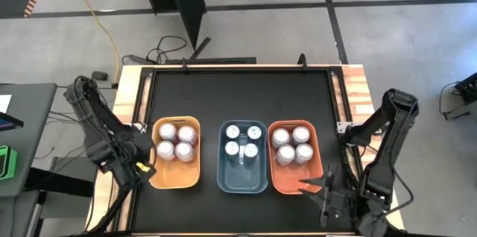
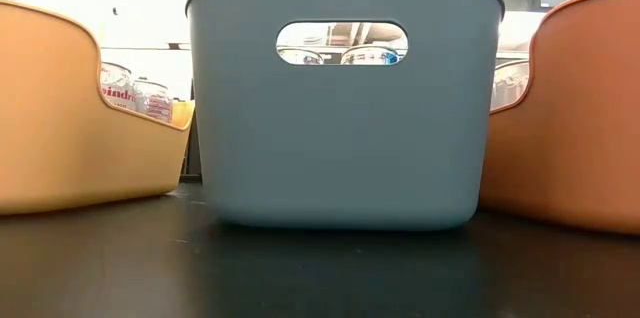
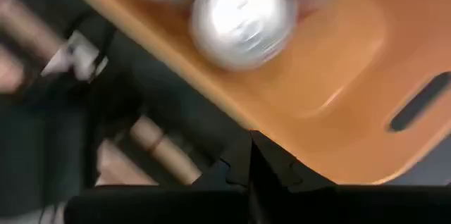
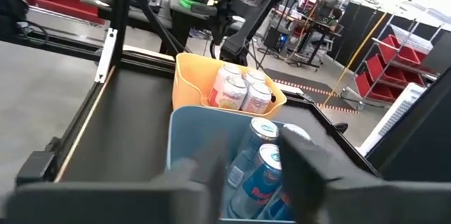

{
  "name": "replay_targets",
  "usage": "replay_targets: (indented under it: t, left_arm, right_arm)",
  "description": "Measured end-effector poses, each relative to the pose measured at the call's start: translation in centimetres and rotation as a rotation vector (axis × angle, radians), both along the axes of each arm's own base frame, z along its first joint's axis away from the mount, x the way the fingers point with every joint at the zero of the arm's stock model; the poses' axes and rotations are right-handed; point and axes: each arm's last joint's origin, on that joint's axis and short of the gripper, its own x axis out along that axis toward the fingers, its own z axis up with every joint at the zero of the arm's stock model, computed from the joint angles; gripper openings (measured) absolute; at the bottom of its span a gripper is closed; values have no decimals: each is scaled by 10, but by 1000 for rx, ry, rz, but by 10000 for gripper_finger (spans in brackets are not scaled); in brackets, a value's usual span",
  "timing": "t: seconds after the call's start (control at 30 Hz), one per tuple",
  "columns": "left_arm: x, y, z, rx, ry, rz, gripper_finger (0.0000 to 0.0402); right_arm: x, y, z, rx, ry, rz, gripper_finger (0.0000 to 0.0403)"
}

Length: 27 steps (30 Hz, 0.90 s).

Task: Sort soda cans
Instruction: Adjust the yellow bin

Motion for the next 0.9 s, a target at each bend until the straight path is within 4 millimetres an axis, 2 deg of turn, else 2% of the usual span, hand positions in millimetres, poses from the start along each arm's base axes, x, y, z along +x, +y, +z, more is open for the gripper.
replay_targets:
  t: [0.13,0.17,0.4,0.53,0.9]
  left_arm:
    - [-4,-1,-3,-27,43,41,0]
    - [-4,0,-5,-18,46,47,0]
    - [-4,11,-42,97,136,142,0]
    - [-6,16,-56,148,164,164,0]
    - [2,27,-86,271,129,-24,0]
  right_arm:
    - [5,-3,-1,-9,4,-20,30]
    - [6,-4,-1,-12,6,-26,16]
    - [15,-12,-3,-8,11,-69,6]
    - [16,-13,-3,-9,12,-73,4]
    - [16,-13,-3,-9,12,-73,3]
